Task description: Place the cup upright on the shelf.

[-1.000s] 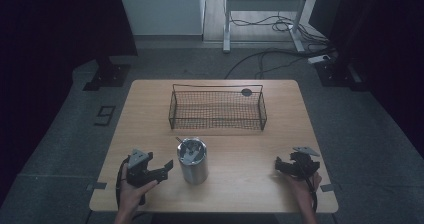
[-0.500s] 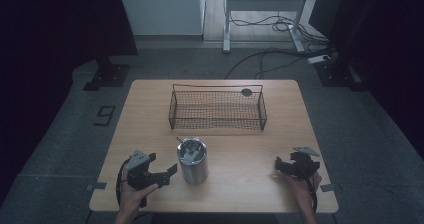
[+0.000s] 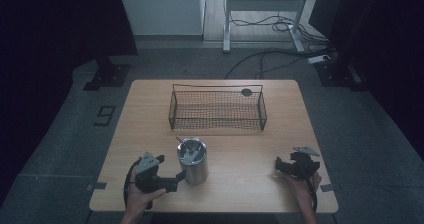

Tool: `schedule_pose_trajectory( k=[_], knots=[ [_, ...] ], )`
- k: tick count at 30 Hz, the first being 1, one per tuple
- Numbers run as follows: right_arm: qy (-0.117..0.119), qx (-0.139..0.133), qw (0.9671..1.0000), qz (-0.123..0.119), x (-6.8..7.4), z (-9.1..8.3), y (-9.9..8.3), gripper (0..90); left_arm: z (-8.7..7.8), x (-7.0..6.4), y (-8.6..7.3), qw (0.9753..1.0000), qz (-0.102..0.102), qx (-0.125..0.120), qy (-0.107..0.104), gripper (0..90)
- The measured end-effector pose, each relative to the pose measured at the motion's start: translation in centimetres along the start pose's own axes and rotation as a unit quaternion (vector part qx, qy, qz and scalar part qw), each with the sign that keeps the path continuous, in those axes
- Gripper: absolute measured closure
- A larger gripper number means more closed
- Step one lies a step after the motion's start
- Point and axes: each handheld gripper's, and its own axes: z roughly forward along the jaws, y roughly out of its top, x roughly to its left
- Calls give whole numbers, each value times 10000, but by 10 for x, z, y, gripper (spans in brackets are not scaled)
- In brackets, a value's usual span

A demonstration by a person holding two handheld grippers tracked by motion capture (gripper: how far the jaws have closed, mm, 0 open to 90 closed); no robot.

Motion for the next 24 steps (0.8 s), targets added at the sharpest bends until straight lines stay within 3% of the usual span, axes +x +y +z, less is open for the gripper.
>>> schedule_pose_trajectory(
  k=[24],
  knots=[
    [-13, -5, 10000, 12, 0, 0, 0, 0, 29, -18, 9, 9995, 291, 84, -43, 0]
  ],
)
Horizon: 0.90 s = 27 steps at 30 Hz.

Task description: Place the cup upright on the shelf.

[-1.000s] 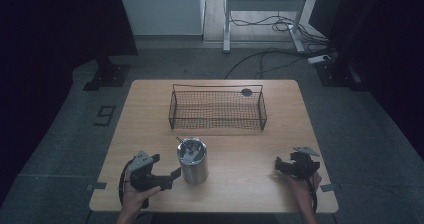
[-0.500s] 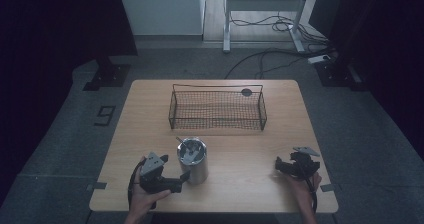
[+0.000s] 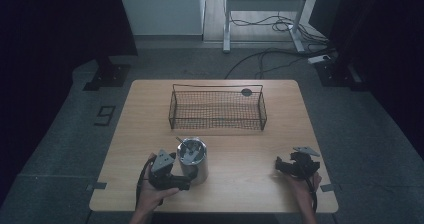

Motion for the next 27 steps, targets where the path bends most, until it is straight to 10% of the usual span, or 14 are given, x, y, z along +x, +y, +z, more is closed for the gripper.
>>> schedule_pose_trajectory(
  k=[27],
  knots=[
    [-1, 1, 10000, 1, 0, 0, 0, 0, 37, -8, 17, 9992, 264, 124, 261, 23]
  ],
)
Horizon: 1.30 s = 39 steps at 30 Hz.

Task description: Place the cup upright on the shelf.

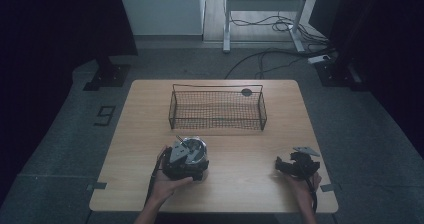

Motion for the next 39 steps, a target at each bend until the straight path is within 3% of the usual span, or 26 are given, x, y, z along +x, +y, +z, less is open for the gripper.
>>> schedule_pose_trajectory(
  k=[20, 27, 36, 39],
  knots=[
    [1, -2, 10000, -1, 0, 0, 0, 0, -9, -5, 1, 9998, 161, -103, -107, 29],
    [0, -1, 10000, -1, 0, 0, 0, 0, -16, -3, 6, 9997, 96, -204, -30, 29],
    [-19, 10, 10000, 7, 0, 1, 1, 0, -7, -1, 14, 9998, -131, -147, 101, 30],
    [-23, 12, 10000, 17, 0, 1, 1, 0, -6, 0, 17, 9993, -294, -161, 141, 30]
  ],
)
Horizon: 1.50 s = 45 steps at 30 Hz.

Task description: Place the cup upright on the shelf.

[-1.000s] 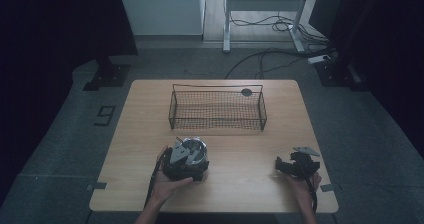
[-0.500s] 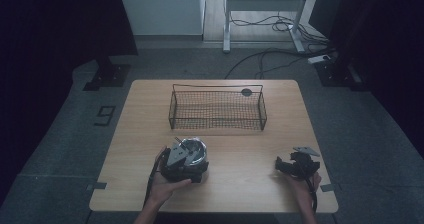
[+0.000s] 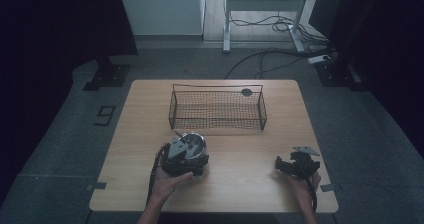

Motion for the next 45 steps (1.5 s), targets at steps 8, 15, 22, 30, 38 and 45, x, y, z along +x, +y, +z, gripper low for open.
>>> schedule_pose_trajectory(
  k=[8, 15, 22, 30, 38, 45],
  knots=[
    [-4, 0, 10000, 12, 0, 2, 2, 0, 0, -1, 12, 9999, -23, 58, 142, 30],
    [-11, -2, 10000, 14, 0, 2, 2, 0, -5, 1, 23, 9998, 4, 23, 196, 31],
    [-38, -9, 10000, 40, 0, 2, 2, 5, -9, 7, 34, 9997, -58, -61, 237, 31],
    [-47, -15, 10000, 44, 0, 1, 2, 8, -13, 12, 49, 9996, -178, -155, 129, 31],
    [-45, -18, 10000, 54, 0, 1, 2, 9, -14, 13, 61, 9994, -144, -207, 225, 31],
    [-52, -21, 10000, 46, 0, 1, 2, 11, -15, 16, 70, 9992, -143, -209, 305, 31]
  ],
)
